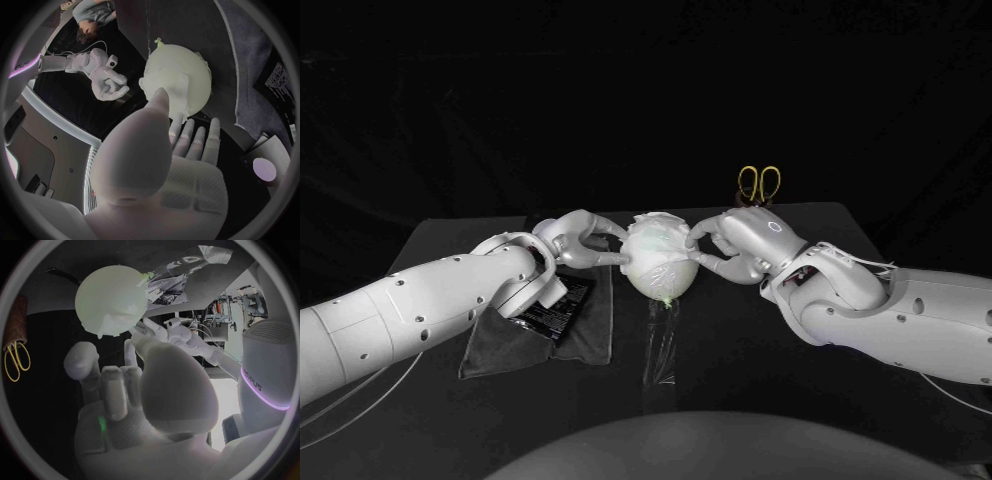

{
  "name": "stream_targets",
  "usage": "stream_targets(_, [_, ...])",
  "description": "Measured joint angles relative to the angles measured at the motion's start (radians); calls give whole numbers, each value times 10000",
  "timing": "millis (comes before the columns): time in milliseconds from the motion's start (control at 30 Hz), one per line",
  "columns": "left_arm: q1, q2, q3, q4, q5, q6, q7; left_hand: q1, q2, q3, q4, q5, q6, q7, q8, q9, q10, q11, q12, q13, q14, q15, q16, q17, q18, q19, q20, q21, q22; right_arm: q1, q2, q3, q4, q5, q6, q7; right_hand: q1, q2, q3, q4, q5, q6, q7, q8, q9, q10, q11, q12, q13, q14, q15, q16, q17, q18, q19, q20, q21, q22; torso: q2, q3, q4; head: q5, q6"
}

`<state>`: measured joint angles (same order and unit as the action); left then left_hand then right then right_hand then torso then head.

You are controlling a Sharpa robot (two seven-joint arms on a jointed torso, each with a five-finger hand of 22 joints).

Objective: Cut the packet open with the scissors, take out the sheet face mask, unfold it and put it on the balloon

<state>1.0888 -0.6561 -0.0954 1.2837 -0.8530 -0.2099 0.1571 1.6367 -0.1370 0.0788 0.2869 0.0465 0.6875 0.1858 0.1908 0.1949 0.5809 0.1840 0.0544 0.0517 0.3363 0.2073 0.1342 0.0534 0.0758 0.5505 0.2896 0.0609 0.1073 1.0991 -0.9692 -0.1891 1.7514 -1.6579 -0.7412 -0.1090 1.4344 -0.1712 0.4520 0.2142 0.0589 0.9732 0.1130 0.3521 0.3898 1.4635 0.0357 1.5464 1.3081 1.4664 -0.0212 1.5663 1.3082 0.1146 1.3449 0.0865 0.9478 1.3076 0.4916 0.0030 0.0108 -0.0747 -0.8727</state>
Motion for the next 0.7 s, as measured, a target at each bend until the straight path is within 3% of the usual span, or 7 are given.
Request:
stream_targets(33, [0, 1, 0, 1, 0, 0, 0, 0, 0, 0, 0, 0, 0, 0, 0, 0, 0, 0, 0, 0, 0, 0, 0, 0, 1, 0, 0, 0, 0, 0, 60, 0, -43, 7, -17, 0, -92, -148, -110, 55, -57, -79, 79, -91, -45, 4, 82, -116, -1, -14, 59, -4, 0, -4, -54, 53, -225, -2, 0, 0, 1, -6, 0])
stream_targets(133, [0, 3, 0, 4, 0, 0, 0, 0, 0, 0, 0, 0, 0, 0, 0, 0, 0, 0, 0, 0, 0, 0, 0, 0, 1, 0, 0, 0, 0, -1, 232, 0, -202, 10, -26, -39, -152, -292, -224, 104, -66, -175, 174, -159, -99, 30, 110, -219, -3, 0, 73, -25, 0, -6, -152, 101, -454, -4, 1, -4, 6, -14, 0])
stream_targets(433, [-1, 3, 0, 13, 0, 0, 2, 0, 0, 0, 0, 0, 0, 0, 0, 0, 0, 0, 0, 0, 0, 0, 0, 0, 0, 0, 0, 0, 1, -98, 654, 1, -561, -253, 28, -330, -104, -501, -536, 125, -66, -289, 288, -275, -192, 30, 254, -335, -8, 0, 213, 10, -1, -12, -239, 159, -594, -1, 3, -11, 13, -1, 0])
stream_targets(700, [-1, 1, 0, 14, 1, 1, 4, 0, 0, 0, 0, 0, 0, 0, 0, -1, 0, 0, 0, 0, 0, 0, 0, 0, 1, 0, 0, 0, 2, -199, 849, 1, -699, -644, 122, -533, -38, -567, -652, 140, -66, -298, 295, -275, -219, 31, 255, -336, -3, -1, 213, 9, -9, -18, -274, 195, -651, 4, 2, -9, 12, 26, 0])
